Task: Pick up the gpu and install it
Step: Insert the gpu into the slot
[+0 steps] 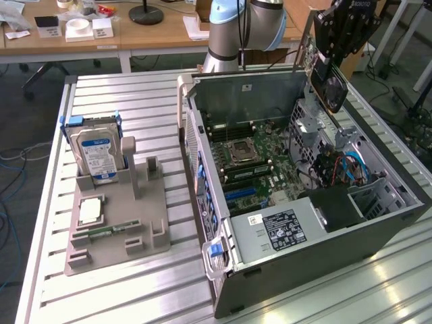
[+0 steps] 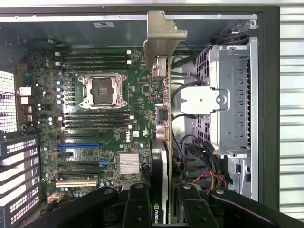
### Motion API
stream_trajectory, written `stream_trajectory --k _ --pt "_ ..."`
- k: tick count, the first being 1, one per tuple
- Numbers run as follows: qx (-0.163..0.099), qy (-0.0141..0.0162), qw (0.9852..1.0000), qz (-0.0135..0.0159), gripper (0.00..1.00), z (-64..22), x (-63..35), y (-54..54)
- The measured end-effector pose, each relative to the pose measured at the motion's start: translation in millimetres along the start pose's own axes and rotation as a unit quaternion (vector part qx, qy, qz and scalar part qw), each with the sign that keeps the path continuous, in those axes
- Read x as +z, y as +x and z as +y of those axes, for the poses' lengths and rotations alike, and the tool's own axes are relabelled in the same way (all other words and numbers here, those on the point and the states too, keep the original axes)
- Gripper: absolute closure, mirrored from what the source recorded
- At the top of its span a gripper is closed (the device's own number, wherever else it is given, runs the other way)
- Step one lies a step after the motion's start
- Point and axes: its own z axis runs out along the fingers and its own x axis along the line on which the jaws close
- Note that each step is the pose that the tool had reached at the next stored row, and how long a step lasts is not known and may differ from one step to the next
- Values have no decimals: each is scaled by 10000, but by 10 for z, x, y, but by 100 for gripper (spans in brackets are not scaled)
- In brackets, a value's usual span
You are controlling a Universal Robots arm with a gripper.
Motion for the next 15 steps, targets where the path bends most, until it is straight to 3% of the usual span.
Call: stream_trajectory --k 12,15 --pt "-6 0 10000 0 73 0 0 0" --pt "-110 -3 9999 4 73 0 1 0"
